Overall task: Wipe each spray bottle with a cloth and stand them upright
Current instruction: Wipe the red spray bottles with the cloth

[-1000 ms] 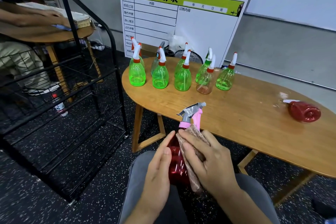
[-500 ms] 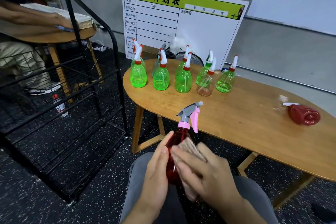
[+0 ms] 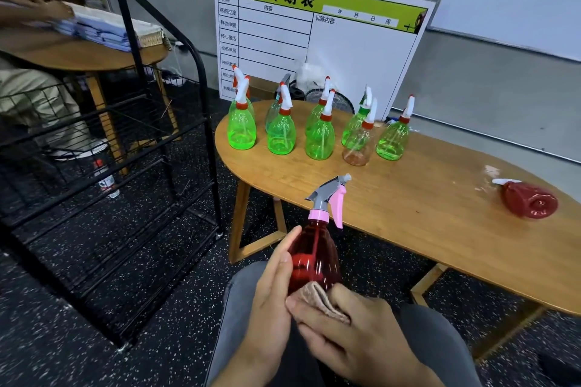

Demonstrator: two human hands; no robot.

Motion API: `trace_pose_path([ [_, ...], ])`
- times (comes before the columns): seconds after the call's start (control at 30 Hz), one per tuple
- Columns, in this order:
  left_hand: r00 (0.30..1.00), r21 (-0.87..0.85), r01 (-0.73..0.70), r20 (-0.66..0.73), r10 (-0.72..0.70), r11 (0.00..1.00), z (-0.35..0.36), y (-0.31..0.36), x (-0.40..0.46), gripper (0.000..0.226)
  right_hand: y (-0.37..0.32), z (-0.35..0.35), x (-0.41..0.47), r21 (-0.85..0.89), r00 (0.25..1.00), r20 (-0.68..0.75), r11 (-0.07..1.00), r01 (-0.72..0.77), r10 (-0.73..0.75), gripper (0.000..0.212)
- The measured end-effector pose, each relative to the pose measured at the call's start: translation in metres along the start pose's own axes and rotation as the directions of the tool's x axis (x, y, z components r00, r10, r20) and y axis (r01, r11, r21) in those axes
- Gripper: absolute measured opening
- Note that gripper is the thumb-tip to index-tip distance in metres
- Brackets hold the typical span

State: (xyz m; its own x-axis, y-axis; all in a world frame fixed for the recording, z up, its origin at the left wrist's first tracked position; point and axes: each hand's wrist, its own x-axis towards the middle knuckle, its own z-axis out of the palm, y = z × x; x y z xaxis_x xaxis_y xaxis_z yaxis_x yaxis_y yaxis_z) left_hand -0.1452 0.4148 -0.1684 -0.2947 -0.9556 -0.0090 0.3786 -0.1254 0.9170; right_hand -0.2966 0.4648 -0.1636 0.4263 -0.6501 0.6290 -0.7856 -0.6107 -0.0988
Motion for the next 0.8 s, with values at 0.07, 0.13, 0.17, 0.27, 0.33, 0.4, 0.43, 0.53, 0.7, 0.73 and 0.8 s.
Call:
trace_pose_path([
  [0.07,1.0,0.024,-0.03,0.001,0.03,0.999,0.002,0.0,0.0,0.046,0.006,-0.004,0.006,0.006,0.998,-0.035,0.999,-0.044,0.044,0.033],
  [0.13,0.998,0.076,-0.06,0.001,0.06,0.995,0.004,-0.002,-0.001,0.046,0.014,-0.008,0.019,0.023,0.977,-0.106,0.983,-0.183,0.184,0.029],
  [0.17,0.998,0.086,-0.069,0.01,0.069,0.994,0.004,-0.004,-0.001,0.044,0.018,-0.01,0.026,0.045,0.955,-0.135,0.965,-0.259,0.263,0.031],
  [0.27,0.996,0.088,-0.083,0.033,0.081,0.993,0.003,-0.005,-0.002,0.046,0.024,-0.01,0.039,0.13,0.907,-0.158,0.919,-0.373,0.39,0.032],
  [0.33,0.993,0.096,-0.105,0.056,0.1,0.99,0.002,-0.003,-0.003,0.055,0.022,-0.008,0.04,0.183,0.901,-0.156,0.909,-0.376,0.404,0.031],
  [0.4,0.991,0.091,-0.113,0.081,0.106,0.989,0.002,0.0,-0.004,0.068,0.018,-0.008,0.034,0.27,0.885,-0.185,0.888,-0.373,0.428,0.03],
  [0.43,0.991,0.077,-0.107,0.091,0.1,0.991,0.003,0.0,-0.004,0.073,0.016,-0.008,0.031,0.315,0.867,-0.216,0.872,-0.374,0.45,0.029],
  [0.53,0.996,-0.011,-0.055,0.068,0.055,0.998,0.002,0.001,-0.003,0.072,0.015,-0.01,0.021,0.482,0.75,-0.287,0.766,-0.425,0.596,0.025],
  [0.7,0.996,-0.062,-0.001,0.09,0.007,0.998,0.0,0.001,-0.001,0.051,0.017,-0.015,0.023,0.564,0.684,-0.223,0.664,-0.49,0.694,0.024],
  [0.73,0.995,-0.044,-0.002,0.103,0.006,0.999,0.001,-0.001,-0.001,0.047,0.017,-0.016,0.026,0.564,0.693,-0.213,0.665,-0.489,0.689,0.022],
  [0.8,0.994,-0.008,-0.003,0.105,0.004,1.0,0.003,-0.005,-0.002,0.044,0.018,-0.016,0.033,0.556,0.706,-0.188,0.667,-0.496,0.682,0.023],
])
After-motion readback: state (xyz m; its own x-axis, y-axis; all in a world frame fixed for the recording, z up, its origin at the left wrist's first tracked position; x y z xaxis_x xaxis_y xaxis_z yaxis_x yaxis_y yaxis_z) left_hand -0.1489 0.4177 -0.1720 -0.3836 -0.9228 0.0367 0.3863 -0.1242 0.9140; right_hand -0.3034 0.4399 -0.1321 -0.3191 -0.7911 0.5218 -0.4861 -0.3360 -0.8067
